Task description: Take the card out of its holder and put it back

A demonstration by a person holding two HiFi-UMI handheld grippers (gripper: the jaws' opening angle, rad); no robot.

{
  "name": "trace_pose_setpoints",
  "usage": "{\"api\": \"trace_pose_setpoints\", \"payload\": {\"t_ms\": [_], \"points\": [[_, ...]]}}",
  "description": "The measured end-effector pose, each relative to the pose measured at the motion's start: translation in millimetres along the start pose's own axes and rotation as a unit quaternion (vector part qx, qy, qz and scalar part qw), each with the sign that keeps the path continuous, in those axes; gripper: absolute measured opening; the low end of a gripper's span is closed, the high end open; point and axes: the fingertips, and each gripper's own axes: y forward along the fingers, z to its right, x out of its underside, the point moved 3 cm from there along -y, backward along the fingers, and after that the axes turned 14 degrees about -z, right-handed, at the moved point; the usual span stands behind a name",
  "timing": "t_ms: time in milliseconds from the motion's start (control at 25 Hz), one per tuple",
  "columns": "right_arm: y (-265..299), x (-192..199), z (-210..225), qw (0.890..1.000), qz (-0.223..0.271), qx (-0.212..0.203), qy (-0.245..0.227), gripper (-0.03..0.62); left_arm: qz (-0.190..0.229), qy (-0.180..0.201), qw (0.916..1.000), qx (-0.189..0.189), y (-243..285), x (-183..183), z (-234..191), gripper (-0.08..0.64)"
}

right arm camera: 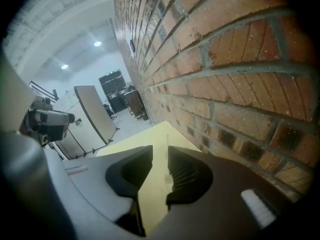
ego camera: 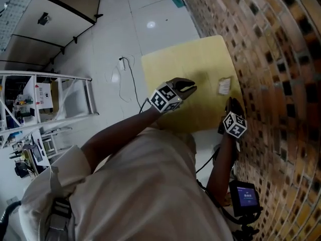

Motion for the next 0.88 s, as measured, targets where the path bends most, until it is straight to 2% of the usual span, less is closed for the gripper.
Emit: {"api": "trace_pose_setpoints", "payload": {"t_ms": [240, 880], "points": [[28, 5, 5, 1.0, -0.026, -0.012, -0.002, 0.097, -0.004, -0.016, 0.9999, -0.001, 6, 2, -2, 0.083], [85, 31, 18, 0.996, -0.085, -0.01, 0.004, 0.095, -0.015, -0.036, 0.999, -0.022, -2, 15, -17, 0.083]]}}
